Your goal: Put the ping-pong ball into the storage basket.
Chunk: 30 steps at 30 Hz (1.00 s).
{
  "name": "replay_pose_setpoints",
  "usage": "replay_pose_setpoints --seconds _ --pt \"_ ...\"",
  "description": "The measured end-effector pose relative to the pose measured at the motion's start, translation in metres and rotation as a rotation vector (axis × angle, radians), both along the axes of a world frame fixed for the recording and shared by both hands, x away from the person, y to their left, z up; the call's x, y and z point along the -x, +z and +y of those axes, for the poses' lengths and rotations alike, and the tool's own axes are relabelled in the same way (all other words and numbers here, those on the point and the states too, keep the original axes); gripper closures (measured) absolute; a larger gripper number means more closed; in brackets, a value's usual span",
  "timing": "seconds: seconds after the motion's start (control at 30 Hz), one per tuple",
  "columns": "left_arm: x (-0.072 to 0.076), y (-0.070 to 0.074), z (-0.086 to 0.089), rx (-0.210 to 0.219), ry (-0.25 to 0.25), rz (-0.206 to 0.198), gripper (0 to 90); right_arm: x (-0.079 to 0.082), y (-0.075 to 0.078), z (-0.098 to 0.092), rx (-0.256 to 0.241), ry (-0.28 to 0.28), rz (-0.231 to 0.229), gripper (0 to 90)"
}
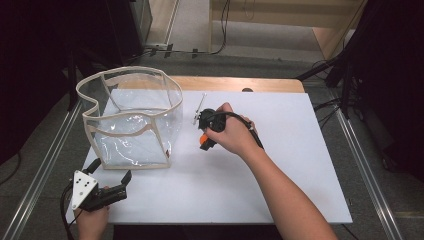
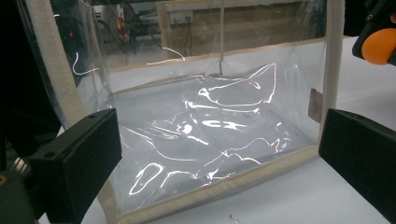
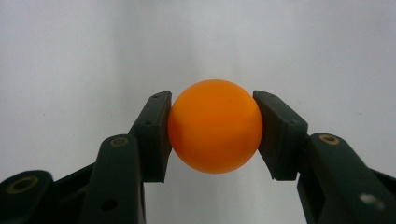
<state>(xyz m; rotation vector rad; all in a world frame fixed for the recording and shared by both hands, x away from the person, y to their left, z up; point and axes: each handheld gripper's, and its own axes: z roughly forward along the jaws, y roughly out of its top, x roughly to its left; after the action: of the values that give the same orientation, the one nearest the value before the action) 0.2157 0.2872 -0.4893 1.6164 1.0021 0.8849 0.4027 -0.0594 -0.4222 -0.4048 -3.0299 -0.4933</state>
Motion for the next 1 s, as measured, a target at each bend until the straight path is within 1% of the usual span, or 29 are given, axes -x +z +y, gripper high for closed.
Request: replay_pose_setpoints --seconds 0.03,0.2,0.23,0.33,0.37,0.57,0.6,0.67,0.7,0.83,0.87,1.0 --pt "0.000 0.000 0.000 0.000 0.000 0.000 0.0 -0.001 0.000 0.000 -0.005 0.016 -0.011 48.1" --pt "0.000 0.000 0.000 0.001 0.000 0.000 0.0 -0.001 0.002 0.001 -0.008 0.011 -0.006 48.0" --pt "0.000 0.000 0.000 0.001 -0.001 0.000 0.0 0.000 0.003 0.002 -0.002 -0.005 0.003 48.0" --pt "0.000 0.000 0.000 0.001 0.000 -0.001 0.0 -0.001 0.005 0.002 -0.004 0.003 0.002 48.1" --pt "0.000 0.000 0.000 0.000 0.000 0.000 0.0 -0.003 0.005 0.002 -0.008 0.017 -0.008 48.1" --pt "0.000 0.000 -0.001 0.000 0.000 0.000 0.0 -0.002 0.010 0.004 -0.012 0.004 0.001 48.1" --pt "0.000 0.000 -0.001 0.000 0.000 0.000 0.0 -0.003 0.011 0.004 -0.013 0.016 -0.004 48.1" --pt "0.000 0.000 -0.001 0.000 0.000 -0.001 0.0 -0.003 0.012 0.005 -0.010 0.014 -0.002 48.1" --pt "0.000 0.000 -0.001 0.000 0.000 -0.001 0.0 -0.003 0.012 0.005 -0.011 0.025 -0.009 48.0" --pt "0.000 0.000 -0.001 0.000 -0.001 -0.002 0.0 -0.003 0.016 0.007 -0.003 0.016 -0.002 48.0" --pt "0.000 0.000 -0.001 0.000 -0.001 -0.002 0.0 -0.004 0.016 0.007 -0.009 0.026 -0.008 48.0" --pt "0.000 0.000 -0.001 0.001 -0.001 -0.001 0.0 -0.003 0.018 0.009 -0.003 0.026 -0.001 48.0"
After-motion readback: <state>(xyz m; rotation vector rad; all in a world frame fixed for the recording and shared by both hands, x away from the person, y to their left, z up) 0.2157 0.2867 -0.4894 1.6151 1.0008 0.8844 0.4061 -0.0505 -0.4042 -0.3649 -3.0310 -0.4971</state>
